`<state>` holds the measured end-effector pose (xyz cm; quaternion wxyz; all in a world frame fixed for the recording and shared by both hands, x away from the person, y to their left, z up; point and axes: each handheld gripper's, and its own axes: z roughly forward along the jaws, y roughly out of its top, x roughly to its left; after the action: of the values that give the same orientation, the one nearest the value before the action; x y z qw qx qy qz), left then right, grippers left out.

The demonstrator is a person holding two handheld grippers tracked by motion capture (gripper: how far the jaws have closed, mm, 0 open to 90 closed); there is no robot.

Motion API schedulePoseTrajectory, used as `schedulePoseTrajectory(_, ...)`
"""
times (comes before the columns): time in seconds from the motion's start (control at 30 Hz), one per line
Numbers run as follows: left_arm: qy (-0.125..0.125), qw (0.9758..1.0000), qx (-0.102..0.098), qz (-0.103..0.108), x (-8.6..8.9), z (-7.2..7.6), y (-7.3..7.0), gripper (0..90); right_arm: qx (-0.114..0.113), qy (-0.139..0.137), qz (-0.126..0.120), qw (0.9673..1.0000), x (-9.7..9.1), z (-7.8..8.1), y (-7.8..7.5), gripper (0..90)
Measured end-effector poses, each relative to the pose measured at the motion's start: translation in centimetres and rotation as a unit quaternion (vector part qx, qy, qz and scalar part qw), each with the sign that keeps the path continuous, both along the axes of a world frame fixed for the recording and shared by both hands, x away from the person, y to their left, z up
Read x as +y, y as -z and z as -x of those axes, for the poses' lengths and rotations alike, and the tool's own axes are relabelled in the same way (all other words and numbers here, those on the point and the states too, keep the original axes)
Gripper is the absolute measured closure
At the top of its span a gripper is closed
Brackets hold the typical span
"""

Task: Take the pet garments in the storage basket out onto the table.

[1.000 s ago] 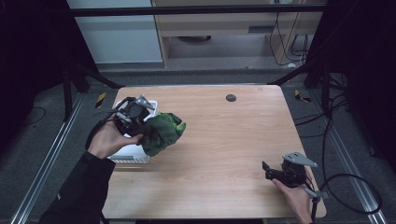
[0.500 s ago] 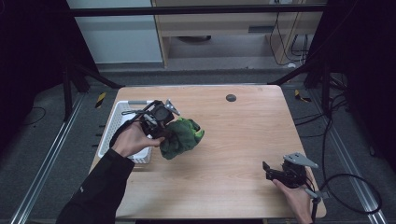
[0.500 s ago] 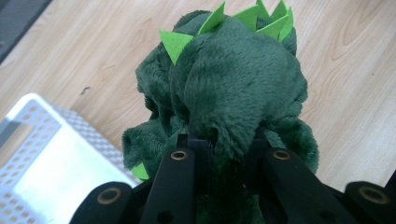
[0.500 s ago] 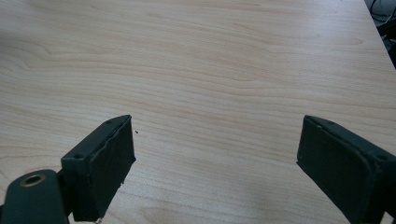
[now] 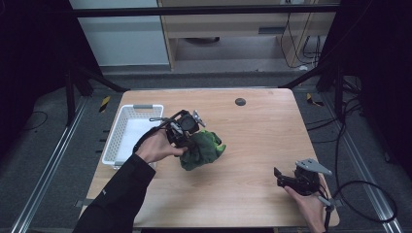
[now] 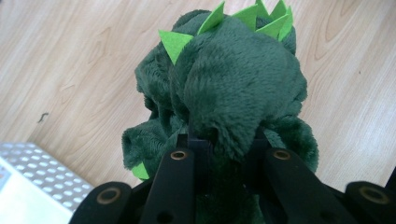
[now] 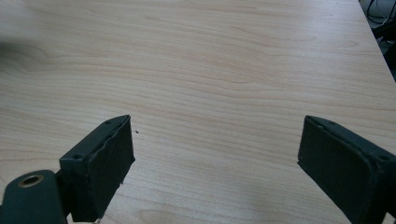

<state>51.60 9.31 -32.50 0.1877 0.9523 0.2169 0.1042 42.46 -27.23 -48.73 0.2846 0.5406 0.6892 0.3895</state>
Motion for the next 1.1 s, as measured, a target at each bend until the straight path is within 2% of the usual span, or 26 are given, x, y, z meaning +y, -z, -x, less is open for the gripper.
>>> schedulePoseTrajectory(0.27, 0.014, 0.9998, 0.007, -0.011, -1.6, -0.4, 1.4, 78.8, -0.001, -0.001, 0.001, 1.0, 0.1, 0.0, 0.0, 10.3)
schedulePoseTrajectory(0.5, 0.023, 0.9997, 0.01, 0.001, -3.0, -0.6, 2.5, 78.8, -0.001, -0.001, 0.001, 1.0, 0.0, 0.0, 0.0, 10.2)
schedulePoseTrajectory(0.7, 0.032, 0.9991, 0.027, -0.002, -3.9, -0.8, 4.7, 78.8, -0.003, 0.0, 0.002, 1.0, 0.0, 0.0, 0.0, 10.1)
schedulePoseTrajectory(0.9, 0.037, 0.9986, 0.037, 0.007, -4.3, -0.7, 6.3, 78.4, -0.002, 0.0, 0.002, 1.0, 0.0, 0.0, 0.0, 10.0)
schedulePoseTrajectory(1.1, 0.045, 0.9979, 0.046, -0.004, -4.7, -0.6, 7.4, 75.0, 0.001, -0.001, 0.001, 1.0, 0.1, 0.0, 0.0, 9.9)
